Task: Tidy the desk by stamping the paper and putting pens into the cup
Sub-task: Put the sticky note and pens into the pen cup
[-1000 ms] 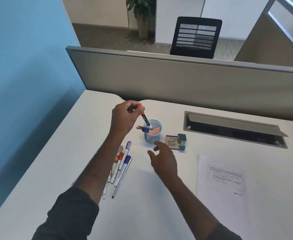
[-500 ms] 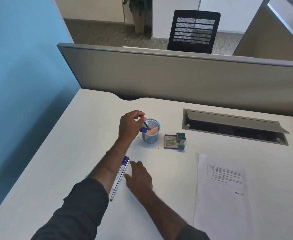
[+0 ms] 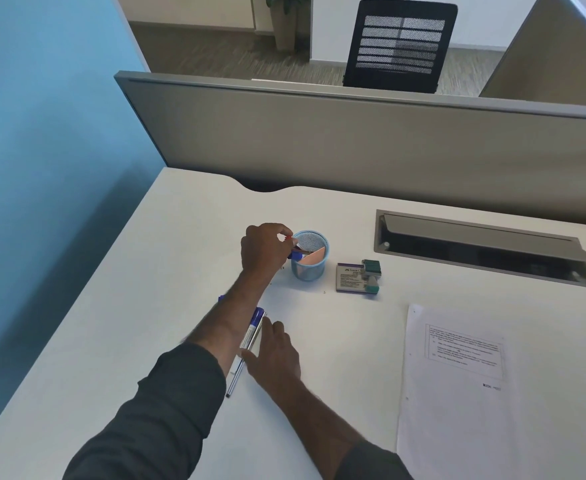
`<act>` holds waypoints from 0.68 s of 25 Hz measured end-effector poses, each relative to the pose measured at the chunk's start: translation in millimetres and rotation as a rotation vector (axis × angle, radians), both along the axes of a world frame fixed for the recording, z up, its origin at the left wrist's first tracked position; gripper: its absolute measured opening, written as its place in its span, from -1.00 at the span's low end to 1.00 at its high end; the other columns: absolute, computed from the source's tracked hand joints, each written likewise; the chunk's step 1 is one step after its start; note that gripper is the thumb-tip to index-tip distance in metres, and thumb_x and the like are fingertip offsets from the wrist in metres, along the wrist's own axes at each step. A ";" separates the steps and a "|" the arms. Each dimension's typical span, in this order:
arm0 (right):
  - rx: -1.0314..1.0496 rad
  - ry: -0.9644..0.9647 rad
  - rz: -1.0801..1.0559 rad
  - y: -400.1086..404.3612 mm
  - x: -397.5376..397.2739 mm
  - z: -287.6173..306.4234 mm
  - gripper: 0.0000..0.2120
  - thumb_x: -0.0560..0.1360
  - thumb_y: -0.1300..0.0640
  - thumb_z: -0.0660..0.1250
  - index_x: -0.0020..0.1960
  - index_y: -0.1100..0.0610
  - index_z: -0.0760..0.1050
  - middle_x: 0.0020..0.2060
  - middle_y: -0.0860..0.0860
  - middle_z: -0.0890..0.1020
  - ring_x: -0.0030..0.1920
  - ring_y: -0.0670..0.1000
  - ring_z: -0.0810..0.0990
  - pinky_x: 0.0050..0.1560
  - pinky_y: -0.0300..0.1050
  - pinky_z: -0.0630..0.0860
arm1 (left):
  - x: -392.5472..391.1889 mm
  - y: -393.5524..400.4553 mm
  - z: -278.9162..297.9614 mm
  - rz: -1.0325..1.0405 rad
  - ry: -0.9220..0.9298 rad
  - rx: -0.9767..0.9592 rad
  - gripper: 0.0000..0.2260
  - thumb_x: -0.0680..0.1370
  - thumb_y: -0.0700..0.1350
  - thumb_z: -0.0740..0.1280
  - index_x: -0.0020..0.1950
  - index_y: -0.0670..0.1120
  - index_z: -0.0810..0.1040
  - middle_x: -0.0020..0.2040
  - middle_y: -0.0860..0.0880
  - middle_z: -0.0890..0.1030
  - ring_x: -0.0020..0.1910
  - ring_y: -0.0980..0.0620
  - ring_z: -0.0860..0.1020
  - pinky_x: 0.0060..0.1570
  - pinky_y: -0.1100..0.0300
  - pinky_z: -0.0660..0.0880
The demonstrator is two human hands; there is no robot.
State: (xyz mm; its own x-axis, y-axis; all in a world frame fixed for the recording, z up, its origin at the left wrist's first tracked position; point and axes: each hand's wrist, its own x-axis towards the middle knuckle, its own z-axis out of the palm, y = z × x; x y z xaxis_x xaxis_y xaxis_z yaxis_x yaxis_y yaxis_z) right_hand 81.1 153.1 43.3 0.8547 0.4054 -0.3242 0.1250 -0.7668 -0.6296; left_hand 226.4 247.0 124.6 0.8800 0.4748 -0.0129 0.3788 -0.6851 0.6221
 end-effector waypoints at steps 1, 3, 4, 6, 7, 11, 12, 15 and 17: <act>0.009 0.002 -0.017 0.5 1.6 0.2 -0.43 0.49 -0.16 0.34 0.39 0.00 0.22 0.16 -0.02 0.44 0.15 0.01 0.51 0.13 -0.04 0.52 | 0.3 0.8 0.2 -0.014 0.011 -0.007 -0.81 0.49 0.08 0.47 0.03 0.03 0.72 0.11 -0.01 0.71 0.12 -0.08 0.58 0.12 -0.01 0.54; 0.032 0.015 -0.064 2.1 6.6 2.1 -0.51 0.54 -0.11 0.29 0.39 0.00 0.23 0.15 -0.02 0.47 0.13 0.02 0.54 0.12 -0.05 0.53 | -2.5 3.9 3.7 -0.016 -0.015 -0.054 -0.74 0.52 0.12 0.43 0.12 0.03 0.70 0.23 0.00 0.66 0.22 -0.05 0.57 0.22 0.03 0.50; 0.039 0.023 -0.084 3.2 10.1 3.3 -0.56 0.57 -0.08 0.25 0.38 0.00 0.24 0.15 0.00 0.48 0.12 0.04 0.56 0.10 -0.04 0.53 | -6.5 6.7 5.7 -0.003 -0.058 -0.080 -0.73 0.55 0.12 0.40 0.15 0.01 0.68 0.24 0.01 0.65 0.23 -0.03 0.57 0.24 0.03 0.50; 0.039 0.032 -0.100 3.2 18.7 4.8 -0.63 0.59 -0.02 0.18 0.37 0.03 0.27 0.13 0.04 0.50 0.12 0.10 0.57 0.08 -0.01 0.51 | -21.6 16.0 5.0 0.046 -0.137 -0.101 -0.78 0.60 0.04 0.33 0.15 -0.02 0.66 0.15 0.01 0.68 0.16 -0.01 0.60 0.18 0.08 0.52; 0.031 0.037 -0.097 2.6 22.6 4.8 -0.63 0.60 0.00 0.16 0.38 0.03 0.27 0.14 0.05 0.50 0.13 0.12 0.56 0.09 -0.01 0.50 | -33.1 21.4 2.1 0.078 -0.138 -0.109 -0.83 0.61 -0.01 0.33 0.10 -0.03 0.66 0.08 0.02 0.69 0.09 0.02 0.61 0.10 0.14 0.51; 0.006 0.056 -0.088 1.6 30.7 2.1 -0.55 0.60 -0.04 0.15 0.46 0.04 0.25 0.22 0.05 0.49 0.23 0.11 0.50 0.18 -0.01 0.44 | -88.5 37.4 -25.9 0.136 0.015 -0.153 -0.90 0.55 -0.15 0.37 -0.11 -0.02 0.67 -0.13 0.06 0.68 -0.09 0.06 0.63 -0.08 0.22 0.48; 0.004 0.051 -0.083 2.2 30.1 1.1 -0.52 0.60 -0.05 0.16 0.48 0.03 0.24 0.23 0.05 0.49 0.24 0.10 0.49 0.19 -0.02 0.43 | -99.7 38.5 -32.9 0.133 0.064 -0.156 -0.90 0.54 -0.17 0.37 -0.12 -0.02 0.67 -0.14 0.05 0.69 -0.11 0.05 0.64 -0.08 0.20 0.51; 0.004 0.050 -0.084 2.4 27.1 0.6 -0.53 0.59 -0.03 0.20 0.47 0.02 0.26 0.22 0.05 0.48 0.24 0.10 0.49 0.16 -0.04 0.42 | -122.9 34.5 -48.7 0.104 0.171 -0.138 -0.93 0.52 -0.18 0.41 -0.08 -0.04 0.68 -0.11 -0.01 0.70 -0.12 0.01 0.64 -0.05 0.16 0.56; 0.005 0.057 -0.085 1.7 26.5 1.1 -0.55 0.58 -0.01 0.20 0.45 0.01 0.27 0.22 0.05 0.48 0.23 0.10 0.50 0.14 -0.05 0.42 | -132.3 28.8 -54.1 0.103 0.217 -0.124 -0.92 0.52 -0.17 0.41 -0.05 -0.02 0.68 -0.09 -0.04 0.69 -0.12 -0.02 0.64 -0.06 0.13 0.58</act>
State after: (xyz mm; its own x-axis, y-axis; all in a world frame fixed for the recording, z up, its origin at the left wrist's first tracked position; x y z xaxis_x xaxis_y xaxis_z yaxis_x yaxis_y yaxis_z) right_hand 107.5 154.8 44.5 0.8660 0.3345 -0.3716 0.0236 -0.7697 -0.6379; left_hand 94.1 275.8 70.5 0.7972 0.5448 -0.2602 0.5766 -0.5594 0.5954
